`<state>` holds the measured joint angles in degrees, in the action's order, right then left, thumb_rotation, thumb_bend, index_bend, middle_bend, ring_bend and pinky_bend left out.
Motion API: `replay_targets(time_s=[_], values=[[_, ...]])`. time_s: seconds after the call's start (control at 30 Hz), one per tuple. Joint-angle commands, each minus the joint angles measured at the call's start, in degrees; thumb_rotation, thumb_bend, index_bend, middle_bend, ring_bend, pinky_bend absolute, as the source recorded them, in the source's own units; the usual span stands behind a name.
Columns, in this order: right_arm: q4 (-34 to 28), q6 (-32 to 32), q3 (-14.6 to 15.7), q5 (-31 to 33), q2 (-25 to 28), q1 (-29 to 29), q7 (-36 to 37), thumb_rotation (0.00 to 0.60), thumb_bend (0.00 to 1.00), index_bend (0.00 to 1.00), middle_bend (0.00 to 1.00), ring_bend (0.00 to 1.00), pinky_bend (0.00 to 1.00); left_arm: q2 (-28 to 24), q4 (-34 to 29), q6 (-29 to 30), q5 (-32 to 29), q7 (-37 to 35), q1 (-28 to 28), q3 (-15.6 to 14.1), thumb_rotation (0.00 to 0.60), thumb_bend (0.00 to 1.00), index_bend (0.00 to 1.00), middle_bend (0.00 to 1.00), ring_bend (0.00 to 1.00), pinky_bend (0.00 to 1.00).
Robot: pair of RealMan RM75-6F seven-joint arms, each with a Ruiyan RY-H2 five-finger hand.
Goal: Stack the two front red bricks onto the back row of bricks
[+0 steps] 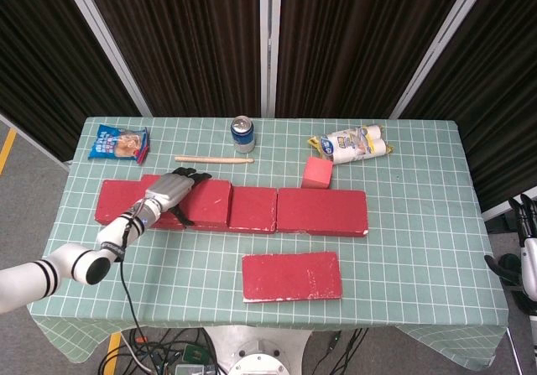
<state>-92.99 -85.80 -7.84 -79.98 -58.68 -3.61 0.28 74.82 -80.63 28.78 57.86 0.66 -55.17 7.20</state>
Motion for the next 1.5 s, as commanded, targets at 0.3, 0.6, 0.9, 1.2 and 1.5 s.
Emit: replay_targets(time_s=[0.3,0.6,0.9,1.2,1.5], values=[[0.3,1.0,0.2,0.5,-0.3,-0.2,0.1,0.6,0.08,0.0,0.0,0.0,0.0,0.4,-0.2,0.7,-1.9,1.5,-0.7,-1.0,0.6,0.09,0.08,0.19,0.0,0.0],[0.4,1.0,0.1,0.5,-0.4,-0.2,0.2,0.6,0.1,0.0,0.0,0.0,0.0,1.3,0.5,1.7,-4.8,2.8,-0.9,-2.1,0.6,0.06,0.07,0.06,0.0,0.0],[0.4,0.8,0.0,0.5,-0.6,-0.3,0.1,0.6,0.1,0.0,0.0,0.0,0.0,1.3,-0.4,3.1,-4.1,2.5,-0.5,-1.7,0.6,0.03,0.02,0.0,0.0,0.0],[0.2,0.6,0.1,0.1,-0.3,-0.2,0.2,0.6,0.1,0.0,0.0,0.0,0.0,-0.2,-2.8,4.9,-2.4,2.0,0.2,-0.9,0.6,0.01,0.01,0.0,0.0,0.0],[-1.8,-0.1,0.3,-1.3,0.7,-0.2,-0.8,0.6,0.1,0.0,0.0,0.0,0.0,-5.8,-10.7,7.7,-2.8,4.3,1.1,-1.4,0.6,0.0,0.01,0.0,0.0,0.0]])
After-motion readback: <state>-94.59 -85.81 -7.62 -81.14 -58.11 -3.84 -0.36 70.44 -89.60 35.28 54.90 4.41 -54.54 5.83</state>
